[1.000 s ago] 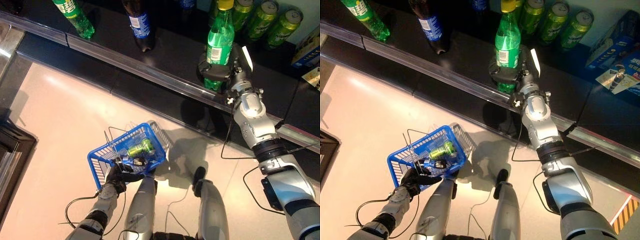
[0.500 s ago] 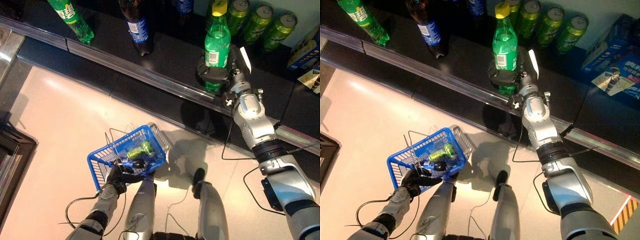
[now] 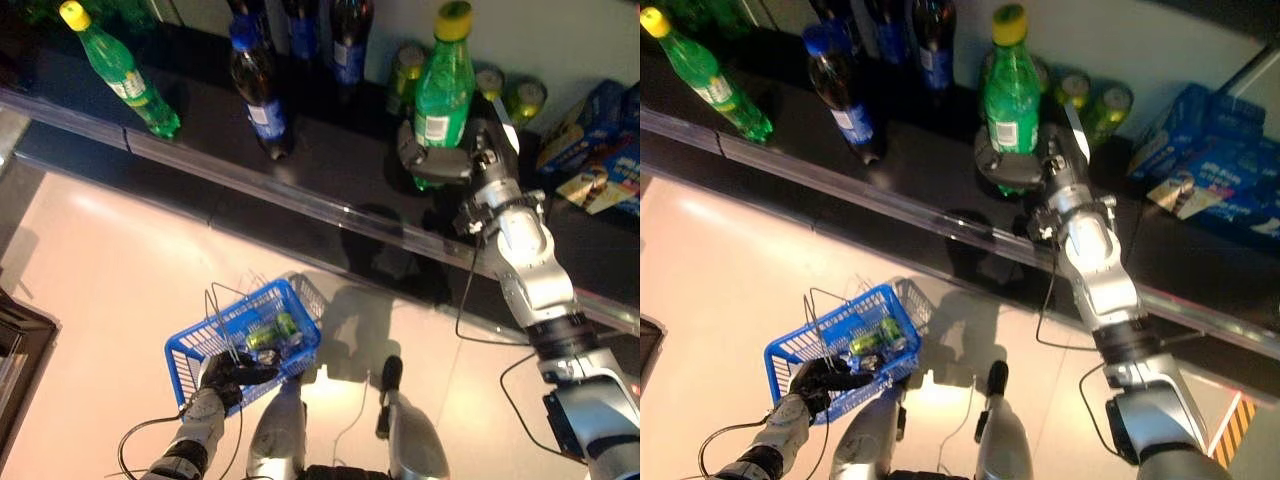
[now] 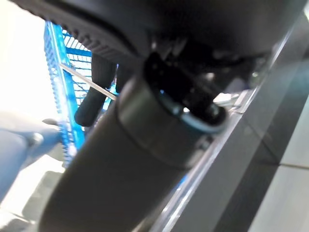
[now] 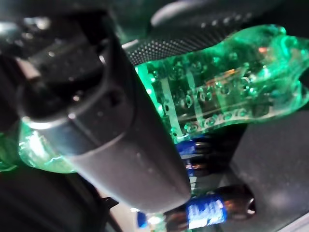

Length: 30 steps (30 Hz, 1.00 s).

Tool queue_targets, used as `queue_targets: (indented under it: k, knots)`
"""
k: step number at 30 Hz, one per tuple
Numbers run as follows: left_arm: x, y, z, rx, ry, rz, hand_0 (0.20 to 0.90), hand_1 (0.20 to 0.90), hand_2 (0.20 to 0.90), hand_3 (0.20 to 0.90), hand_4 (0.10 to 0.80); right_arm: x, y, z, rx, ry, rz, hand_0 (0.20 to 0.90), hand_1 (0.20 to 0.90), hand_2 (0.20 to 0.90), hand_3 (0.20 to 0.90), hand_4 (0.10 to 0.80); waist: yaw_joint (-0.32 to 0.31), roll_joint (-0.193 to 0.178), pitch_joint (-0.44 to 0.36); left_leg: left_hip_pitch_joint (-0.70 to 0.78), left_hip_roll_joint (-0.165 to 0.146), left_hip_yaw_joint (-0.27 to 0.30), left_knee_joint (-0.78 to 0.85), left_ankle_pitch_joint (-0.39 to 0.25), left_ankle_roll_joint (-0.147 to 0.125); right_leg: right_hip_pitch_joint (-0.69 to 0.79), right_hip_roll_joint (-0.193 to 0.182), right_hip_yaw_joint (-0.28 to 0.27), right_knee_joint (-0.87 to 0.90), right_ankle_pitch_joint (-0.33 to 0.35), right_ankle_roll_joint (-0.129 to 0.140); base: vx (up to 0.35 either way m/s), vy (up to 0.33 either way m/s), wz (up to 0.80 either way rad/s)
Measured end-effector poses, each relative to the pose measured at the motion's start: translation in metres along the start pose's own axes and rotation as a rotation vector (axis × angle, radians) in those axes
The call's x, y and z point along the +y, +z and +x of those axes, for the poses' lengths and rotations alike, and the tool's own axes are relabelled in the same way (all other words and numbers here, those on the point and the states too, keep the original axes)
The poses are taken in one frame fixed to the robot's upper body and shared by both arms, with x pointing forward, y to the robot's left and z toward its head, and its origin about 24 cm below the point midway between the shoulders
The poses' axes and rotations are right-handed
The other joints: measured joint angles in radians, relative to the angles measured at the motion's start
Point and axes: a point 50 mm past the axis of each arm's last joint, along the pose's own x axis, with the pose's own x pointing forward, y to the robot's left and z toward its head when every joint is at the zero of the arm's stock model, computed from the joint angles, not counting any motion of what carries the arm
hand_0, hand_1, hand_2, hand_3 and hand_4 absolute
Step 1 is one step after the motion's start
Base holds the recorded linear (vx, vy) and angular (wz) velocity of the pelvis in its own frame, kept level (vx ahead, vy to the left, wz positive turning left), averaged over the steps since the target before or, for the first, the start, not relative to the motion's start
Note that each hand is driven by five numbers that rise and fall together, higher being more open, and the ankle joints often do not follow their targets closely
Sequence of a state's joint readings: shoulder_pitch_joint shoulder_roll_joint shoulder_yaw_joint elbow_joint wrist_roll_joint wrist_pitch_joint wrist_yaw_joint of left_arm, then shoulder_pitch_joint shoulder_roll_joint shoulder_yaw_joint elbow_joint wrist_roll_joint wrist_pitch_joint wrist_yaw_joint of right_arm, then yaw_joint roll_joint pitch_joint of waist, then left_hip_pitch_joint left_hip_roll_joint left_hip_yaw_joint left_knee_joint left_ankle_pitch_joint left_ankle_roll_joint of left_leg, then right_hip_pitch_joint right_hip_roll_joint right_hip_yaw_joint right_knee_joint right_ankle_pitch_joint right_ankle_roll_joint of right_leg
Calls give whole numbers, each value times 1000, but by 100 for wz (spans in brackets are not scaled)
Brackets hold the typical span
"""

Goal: Pick up the drink and place into the basket.

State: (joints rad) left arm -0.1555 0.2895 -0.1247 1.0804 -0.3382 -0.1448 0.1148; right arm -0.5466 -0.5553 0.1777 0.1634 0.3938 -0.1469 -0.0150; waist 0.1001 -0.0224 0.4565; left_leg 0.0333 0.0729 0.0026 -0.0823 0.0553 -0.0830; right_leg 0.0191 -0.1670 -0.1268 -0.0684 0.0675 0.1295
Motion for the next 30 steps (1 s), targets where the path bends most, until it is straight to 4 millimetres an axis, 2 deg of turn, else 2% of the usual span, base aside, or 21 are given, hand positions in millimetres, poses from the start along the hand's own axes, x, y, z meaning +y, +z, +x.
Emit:
queue_targets:
  k: [3,8,12,15,19,25,30]
  knots:
    - [5,-10,-3,28,20,-26,300,300,300,200,100,5,-1,-9,-9,43,12,300,300,300,200,100,-16,-15,-22,2,0,10,-1,0,0,8,7,1,-17,8,0,83,-17,-5]
    - [5,-7,-2,20,14,-50,300,300,300,200,100,7,-3,-18,-4,94,17,300,300,300,200,100,-32,-17,-23,13,3,14,-1,1,-1,17,7,2,-17,10,-2,8,-2,0]
    - [5,-8,-3,22,13,-51,300,300,300,200,100,10,-16,-34,43,118,49,300,300,300,200,100,-47,-22,-46,17,4,15,-2,1,-2,22,8,1,-17,11,-3,0,0,0]
    - [1,-15,-5,40,7,-60,300,300,300,200,100,16,-39,-60,140,136,93,300,300,300,200,100,-54,-25,-91,18,4,16,-2,1,-2,22,8,2,-17,11,-3,0,0,0]
    - [-5,-21,-7,57,7,-132,300,300,300,200,100,23,-53,-80,210,182,127,300,300,300,200,100,-67,-25,-122,24,5,16,-2,1,-2,30,8,2,-17,11,-3,0,0,0]
    - [-11,-23,-9,63,15,-244,300,300,300,200,100,28,-59,-88,234,194,155,300,300,300,200,100,-78,-28,-132,37,8,14,-2,2,-3,44,9,-1,-17,12,-4,1,0,1]
    - [-9,-26,-13,53,20,-295,300,300,300,200,100,33,-63,-93,252,194,183,300,300,300,200,100,-77,-31,-161,36,8,13,-2,2,-3,45,8,-3,-17,12,-4,0,0,0]
